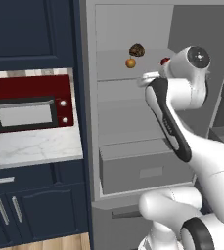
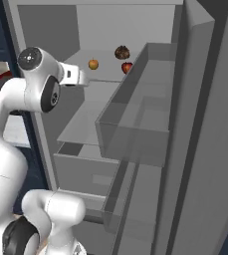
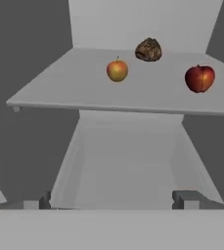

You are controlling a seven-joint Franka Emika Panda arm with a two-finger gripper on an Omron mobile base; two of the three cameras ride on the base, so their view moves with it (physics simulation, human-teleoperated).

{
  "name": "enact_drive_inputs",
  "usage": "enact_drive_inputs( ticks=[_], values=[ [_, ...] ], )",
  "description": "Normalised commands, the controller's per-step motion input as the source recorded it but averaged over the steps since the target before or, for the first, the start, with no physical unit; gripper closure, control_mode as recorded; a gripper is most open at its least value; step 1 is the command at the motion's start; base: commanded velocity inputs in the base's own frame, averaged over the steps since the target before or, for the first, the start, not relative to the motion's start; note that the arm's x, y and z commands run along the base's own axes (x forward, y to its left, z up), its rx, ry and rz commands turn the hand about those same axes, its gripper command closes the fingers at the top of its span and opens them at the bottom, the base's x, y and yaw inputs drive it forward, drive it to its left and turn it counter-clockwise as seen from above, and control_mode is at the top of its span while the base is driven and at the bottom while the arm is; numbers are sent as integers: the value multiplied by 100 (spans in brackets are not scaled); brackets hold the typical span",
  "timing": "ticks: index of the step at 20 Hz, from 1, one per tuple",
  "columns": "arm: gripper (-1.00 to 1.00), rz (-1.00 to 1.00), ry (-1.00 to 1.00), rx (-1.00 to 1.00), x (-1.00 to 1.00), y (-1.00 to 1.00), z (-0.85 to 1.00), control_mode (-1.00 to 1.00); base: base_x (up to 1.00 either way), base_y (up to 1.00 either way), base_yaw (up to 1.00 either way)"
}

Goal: Pick the two apples from the fridge and place them on the plate next to the blender to make a fruit smoothie.

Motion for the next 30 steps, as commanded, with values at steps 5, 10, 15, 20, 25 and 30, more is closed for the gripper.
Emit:
enact_drive_inputs(
  ticks=[5, 10, 15, 20, 25, 30],
  values=[
    [-100, -8, 0, 0, 99, 29, 7, -100, 0, 0, 0],
    [-100, -12, 6, 2, 100, 1, 12, -100, 0, 0, 0],
    [-100, -5, 7, 3, 59, -7, 1, -100, 0, 0, 0],
    [-100, 0, 16, 0, 85, -2, 0, -100, 0, 0, 0],
    [-100, 0, 15, 0, 70, -25, -13, -100, 0, 0, 0],
    [-100, 0, 7, 4, 60, -17, -18, -100, 0, 0, 0]
  ],
)
